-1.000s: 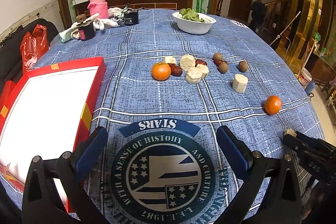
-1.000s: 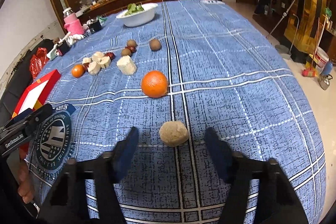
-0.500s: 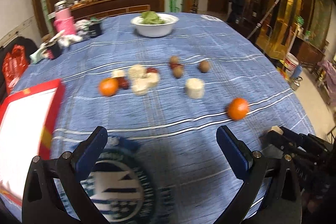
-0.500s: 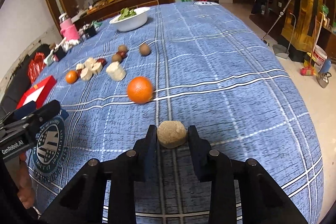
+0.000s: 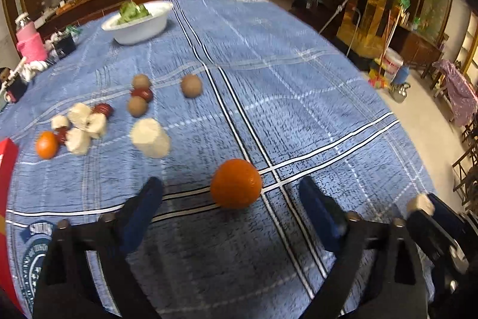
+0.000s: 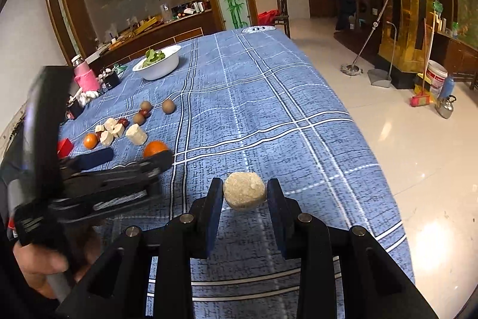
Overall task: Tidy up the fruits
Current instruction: 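Grasp the orange with the left tool while the right tool holds the pastry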
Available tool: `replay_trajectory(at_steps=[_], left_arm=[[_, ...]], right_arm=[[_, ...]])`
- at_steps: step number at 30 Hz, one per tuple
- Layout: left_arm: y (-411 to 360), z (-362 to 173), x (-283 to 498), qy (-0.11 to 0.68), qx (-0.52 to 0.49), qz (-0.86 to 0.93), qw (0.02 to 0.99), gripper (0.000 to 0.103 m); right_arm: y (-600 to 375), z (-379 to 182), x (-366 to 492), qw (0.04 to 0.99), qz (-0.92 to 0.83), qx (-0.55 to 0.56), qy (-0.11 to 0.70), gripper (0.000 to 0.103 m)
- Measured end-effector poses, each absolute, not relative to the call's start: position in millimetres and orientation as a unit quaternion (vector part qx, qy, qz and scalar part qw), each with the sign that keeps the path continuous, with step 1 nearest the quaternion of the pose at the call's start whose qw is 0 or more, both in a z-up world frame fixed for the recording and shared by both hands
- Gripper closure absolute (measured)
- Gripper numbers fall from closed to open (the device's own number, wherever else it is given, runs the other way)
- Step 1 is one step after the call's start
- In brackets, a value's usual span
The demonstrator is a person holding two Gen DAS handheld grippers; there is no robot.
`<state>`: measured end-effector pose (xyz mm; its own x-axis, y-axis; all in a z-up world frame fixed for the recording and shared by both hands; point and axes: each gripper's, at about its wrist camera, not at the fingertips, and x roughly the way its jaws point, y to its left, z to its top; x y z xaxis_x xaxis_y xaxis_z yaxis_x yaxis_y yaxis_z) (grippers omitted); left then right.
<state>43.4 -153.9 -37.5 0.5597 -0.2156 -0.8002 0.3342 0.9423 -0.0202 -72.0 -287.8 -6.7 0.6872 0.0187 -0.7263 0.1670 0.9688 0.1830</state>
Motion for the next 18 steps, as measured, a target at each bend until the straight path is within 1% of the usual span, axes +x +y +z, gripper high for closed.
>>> replay_trajectory(at_steps=[1, 2, 3, 6, 12, 18], left_arm=[[-156, -42, 45, 0.451, 0.07, -0.153, 0.877, 0.046], [-156, -43, 45, 0.447, 0.071, -0.148, 0.88, 0.056], [-155, -42, 43, 0.442, 0.072, -0.146, 0.882, 0.072], [-141, -36, 40, 0.447, 0.055, -0.141, 0.882, 0.072], [-95, -18, 22, 0.419, 0.035, -0.113, 0.9, 0.072], [-41, -21, 23, 0.422, 0.007, -0.061, 0.904, 0.072]], right_arm=[[-288, -6, -72, 0.911, -0.039, 0.119, 0.393, 0.072], [-288, -5, -72, 0.911, -0.038, 0.119, 0.392, 0.072], [-287, -4, -73, 0.912, -0.036, 0.118, 0.391, 0.072], [-281, -2, -71, 0.914, -0.029, 0.114, 0.389, 0.072], [-252, 0, -64, 0.915, -0.005, 0.1, 0.391, 0.072], [-208, -3, -51, 0.918, 0.029, 0.083, 0.387, 0.072]])
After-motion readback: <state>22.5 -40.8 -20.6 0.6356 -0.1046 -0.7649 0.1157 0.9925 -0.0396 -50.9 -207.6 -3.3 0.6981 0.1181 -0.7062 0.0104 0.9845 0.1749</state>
